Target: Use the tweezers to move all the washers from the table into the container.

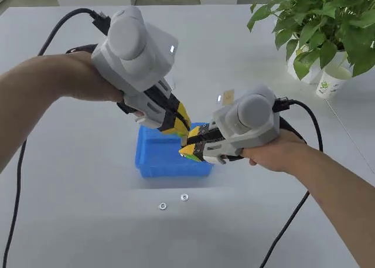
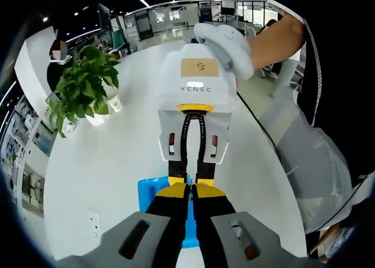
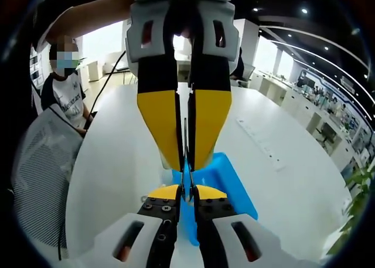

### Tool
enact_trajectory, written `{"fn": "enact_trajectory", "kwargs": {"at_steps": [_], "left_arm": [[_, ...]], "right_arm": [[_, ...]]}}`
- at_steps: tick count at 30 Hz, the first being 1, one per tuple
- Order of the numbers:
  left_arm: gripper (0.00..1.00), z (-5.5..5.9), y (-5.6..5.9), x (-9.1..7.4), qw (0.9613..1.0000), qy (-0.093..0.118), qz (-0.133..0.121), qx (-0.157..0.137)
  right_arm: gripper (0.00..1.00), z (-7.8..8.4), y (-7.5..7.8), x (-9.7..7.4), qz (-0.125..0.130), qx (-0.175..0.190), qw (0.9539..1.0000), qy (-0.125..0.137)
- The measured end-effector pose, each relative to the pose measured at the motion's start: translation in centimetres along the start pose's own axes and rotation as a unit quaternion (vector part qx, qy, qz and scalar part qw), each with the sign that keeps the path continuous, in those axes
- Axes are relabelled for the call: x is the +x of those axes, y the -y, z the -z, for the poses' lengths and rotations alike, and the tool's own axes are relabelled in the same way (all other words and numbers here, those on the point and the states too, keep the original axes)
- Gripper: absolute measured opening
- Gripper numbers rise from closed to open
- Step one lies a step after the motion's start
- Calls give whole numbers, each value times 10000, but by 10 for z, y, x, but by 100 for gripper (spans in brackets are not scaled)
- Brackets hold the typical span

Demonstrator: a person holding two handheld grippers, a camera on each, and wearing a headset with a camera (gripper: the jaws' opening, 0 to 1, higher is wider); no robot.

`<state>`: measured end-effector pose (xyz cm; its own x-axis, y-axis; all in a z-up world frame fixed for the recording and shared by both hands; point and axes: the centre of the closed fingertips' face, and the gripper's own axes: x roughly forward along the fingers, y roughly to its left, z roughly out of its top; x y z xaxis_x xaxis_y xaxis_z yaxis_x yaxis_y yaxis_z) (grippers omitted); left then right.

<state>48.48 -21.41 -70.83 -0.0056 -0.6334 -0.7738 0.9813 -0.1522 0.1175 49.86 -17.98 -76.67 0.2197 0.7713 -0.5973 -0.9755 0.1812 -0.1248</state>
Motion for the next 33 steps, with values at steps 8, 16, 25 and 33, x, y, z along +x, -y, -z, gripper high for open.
{"fn": "enact_trajectory", "kwargs": {"at_steps": [8,16,25,33], "left_arm": [[6,8,-12,6,10000,-34,-57,38],[6,19,-21,18,10000,-71,-59,7],[6,30,-26,32,9999,-115,-60,-25],[6,39,-28,46,9999,-128,-62,-90]], "right_arm": [[11,5,11,8,11,-37,10000,1],[11,17,20,19,-44,-56,10000,-50],[11,31,23,29,-112,-34,9999,-114],[11,47,26,38,-162,92,9997,-146]]}}
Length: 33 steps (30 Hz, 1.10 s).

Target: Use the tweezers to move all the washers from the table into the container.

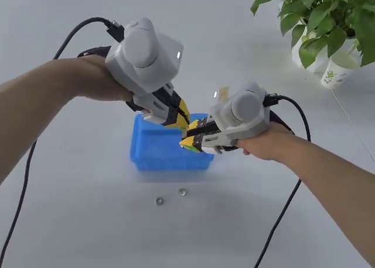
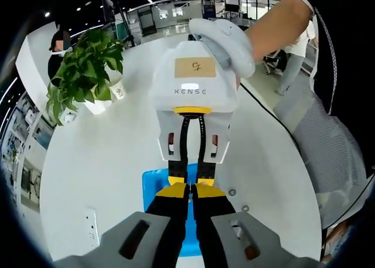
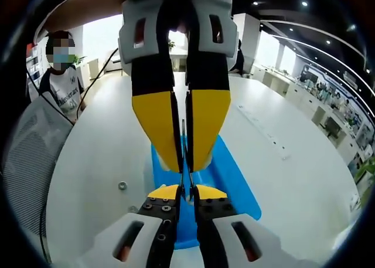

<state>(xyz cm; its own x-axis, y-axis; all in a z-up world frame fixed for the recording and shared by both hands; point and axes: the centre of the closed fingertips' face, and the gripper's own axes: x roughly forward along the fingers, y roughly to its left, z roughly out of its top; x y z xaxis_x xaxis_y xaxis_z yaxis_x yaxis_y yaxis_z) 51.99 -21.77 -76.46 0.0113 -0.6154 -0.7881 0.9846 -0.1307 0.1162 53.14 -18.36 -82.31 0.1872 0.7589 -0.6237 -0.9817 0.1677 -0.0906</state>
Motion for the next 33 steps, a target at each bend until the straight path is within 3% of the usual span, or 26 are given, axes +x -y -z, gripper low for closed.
{"fn": "enact_trajectory", "kwargs": {"at_steps": [10,33], "left_arm": [[6,7,-1,15,10000,-11,24,-60],[6,12,1,23,9999,-16,118,-110]], "right_arm": [[11,17,2,7,-51,115,9998,-136],[12,26,2,13,-114,137,9995,-279]]}}
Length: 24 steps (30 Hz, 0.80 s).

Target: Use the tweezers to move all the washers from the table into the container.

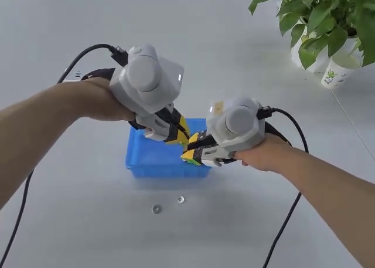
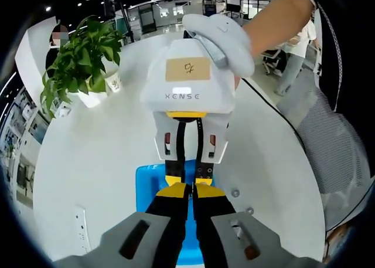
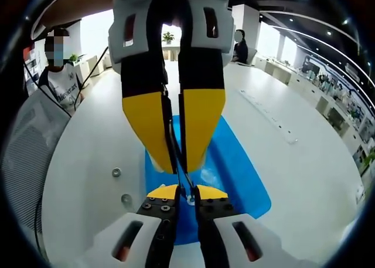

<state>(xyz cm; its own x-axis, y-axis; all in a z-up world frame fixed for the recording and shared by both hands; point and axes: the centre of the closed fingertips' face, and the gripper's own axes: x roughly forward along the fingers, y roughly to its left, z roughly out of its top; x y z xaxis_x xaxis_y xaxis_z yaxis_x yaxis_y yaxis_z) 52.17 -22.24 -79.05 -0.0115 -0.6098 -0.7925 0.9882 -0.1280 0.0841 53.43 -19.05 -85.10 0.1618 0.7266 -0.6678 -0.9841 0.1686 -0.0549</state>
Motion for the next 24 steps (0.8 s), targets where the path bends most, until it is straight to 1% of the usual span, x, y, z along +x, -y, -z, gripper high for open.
{"fn": "enact_trajectory", "kwargs": {"at_steps": [12,24], "left_arm": [[6,-2,-1,-5,10000,13,-32,14],[6,-10,2,-19,10000,19,-37,16]], "right_arm": [[12,-5,1,-3,44,-66,10000,26],[12,-16,-3,-13,124,-87,9998,103]]}}
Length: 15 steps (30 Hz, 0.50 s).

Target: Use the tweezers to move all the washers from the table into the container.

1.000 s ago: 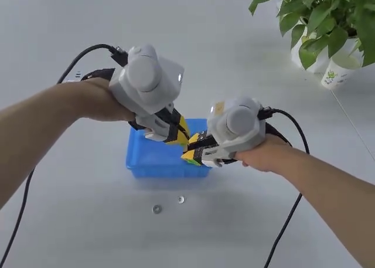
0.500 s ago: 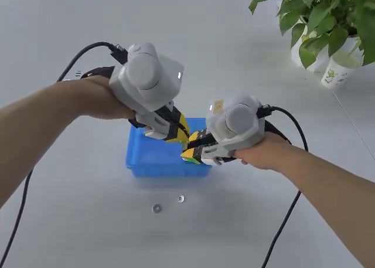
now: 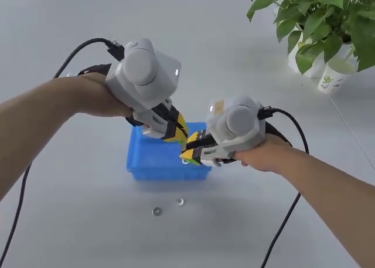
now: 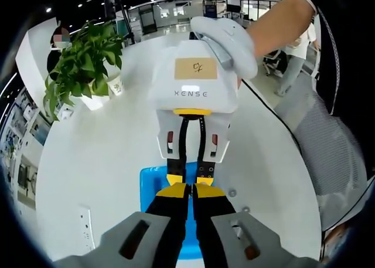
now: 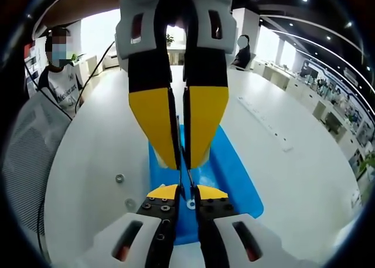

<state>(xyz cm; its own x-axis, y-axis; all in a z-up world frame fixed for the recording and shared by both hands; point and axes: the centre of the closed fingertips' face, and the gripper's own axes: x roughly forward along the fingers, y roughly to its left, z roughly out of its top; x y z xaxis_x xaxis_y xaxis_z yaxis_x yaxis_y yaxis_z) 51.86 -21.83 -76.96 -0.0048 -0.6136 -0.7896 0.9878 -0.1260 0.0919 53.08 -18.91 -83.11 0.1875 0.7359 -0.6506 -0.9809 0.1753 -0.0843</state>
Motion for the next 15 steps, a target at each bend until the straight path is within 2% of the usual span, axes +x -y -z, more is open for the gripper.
{"fn": "enact_trajectory", "kwargs": {"at_steps": [15], "left_arm": [[6,-12,12,-16,10000,61,-4,-57]], "right_arm": [[15,-16,-10,-11,56,-66,9999,93]]}}
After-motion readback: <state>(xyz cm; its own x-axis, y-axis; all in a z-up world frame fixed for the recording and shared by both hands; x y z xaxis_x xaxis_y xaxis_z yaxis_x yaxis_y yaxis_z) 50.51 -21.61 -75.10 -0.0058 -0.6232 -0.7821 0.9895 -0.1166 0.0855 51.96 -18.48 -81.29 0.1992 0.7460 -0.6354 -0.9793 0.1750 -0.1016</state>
